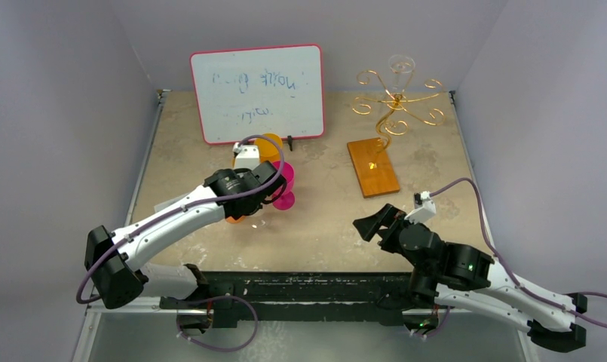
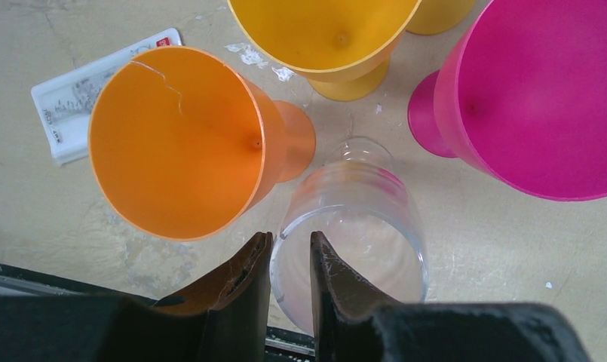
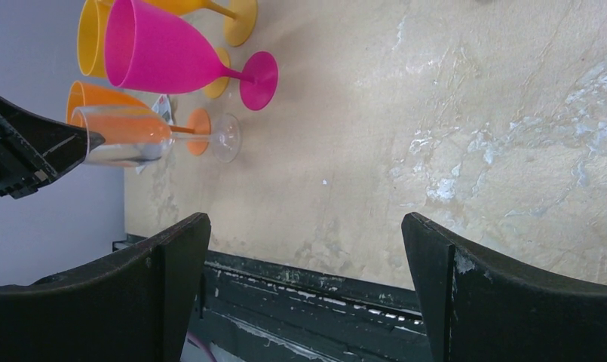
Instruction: Take the wine glass off the wine glass rack
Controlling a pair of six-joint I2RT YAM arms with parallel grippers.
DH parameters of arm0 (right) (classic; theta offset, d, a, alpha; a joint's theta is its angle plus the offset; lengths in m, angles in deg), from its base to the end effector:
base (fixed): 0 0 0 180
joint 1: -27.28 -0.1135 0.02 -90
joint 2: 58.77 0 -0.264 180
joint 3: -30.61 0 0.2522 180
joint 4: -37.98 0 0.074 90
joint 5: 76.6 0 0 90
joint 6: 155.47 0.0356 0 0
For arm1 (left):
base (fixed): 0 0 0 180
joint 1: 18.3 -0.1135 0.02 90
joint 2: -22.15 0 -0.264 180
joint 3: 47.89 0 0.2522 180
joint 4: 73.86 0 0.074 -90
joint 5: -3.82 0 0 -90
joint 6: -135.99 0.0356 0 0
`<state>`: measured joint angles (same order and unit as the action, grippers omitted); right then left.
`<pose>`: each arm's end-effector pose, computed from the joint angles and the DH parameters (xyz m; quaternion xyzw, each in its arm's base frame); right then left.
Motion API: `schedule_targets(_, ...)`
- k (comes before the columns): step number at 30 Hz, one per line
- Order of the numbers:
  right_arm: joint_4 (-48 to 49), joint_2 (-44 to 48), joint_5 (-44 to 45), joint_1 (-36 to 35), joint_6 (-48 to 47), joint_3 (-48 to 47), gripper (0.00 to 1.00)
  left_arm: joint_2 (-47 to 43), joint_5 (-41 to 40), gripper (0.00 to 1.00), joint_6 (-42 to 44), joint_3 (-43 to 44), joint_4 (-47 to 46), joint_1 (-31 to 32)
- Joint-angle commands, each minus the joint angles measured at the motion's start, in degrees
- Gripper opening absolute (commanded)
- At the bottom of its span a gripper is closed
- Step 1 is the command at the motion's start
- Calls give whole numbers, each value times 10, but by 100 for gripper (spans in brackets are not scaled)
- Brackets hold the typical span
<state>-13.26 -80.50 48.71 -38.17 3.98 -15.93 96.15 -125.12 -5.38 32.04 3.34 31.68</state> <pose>0.0586 0.0787 0.2712 0.1879 0.8039 0.3647 0.4306 0.1655 -0.1623 0.2970 -0.0655 0.9295 0.0897 0.3516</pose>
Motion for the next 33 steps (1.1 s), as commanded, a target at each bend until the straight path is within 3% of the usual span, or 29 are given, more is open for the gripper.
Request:
schedule_targets(1,15,-6,37,-1,-13,-15,100,-25,-7,25,14,16,-15,-2)
schedule_targets(7,18,0,38,-1,-14,-12,100,-66,4,38,16,10,-36,-2)
schedule_targets(12,37,9,47,-1,-46,-12,100,-95,7,40,16,28,-37,-3)
schedule_targets(18,-9,27,69,-1,32,-2,100,-140,11,43,33,54,-53,-2)
schedule_targets(20,15,31,86,-2,20,20,100,-152,-8,47,40,67,-55,-2)
schedule_targets(22,15,25,109,-1,39,22,100,-157,-41,58,43,87,-46,-2)
schedule_targets(25,-55,10,137,0,136,2,99,-151,-71,68,51,120,-37,-2)
schedule_targets(28,-62,-21,165,0,112,-3,99,-136,-84,79,68,139,-45,-2)
schedule_targets(31,-15,-97,160,1,55,-13,100,-112,-92,83,84,154,-65,-2)
schedule_targets(33,-25,-161,156,10,69,-36,100,-88,-93,84,95,175,-72,-2)
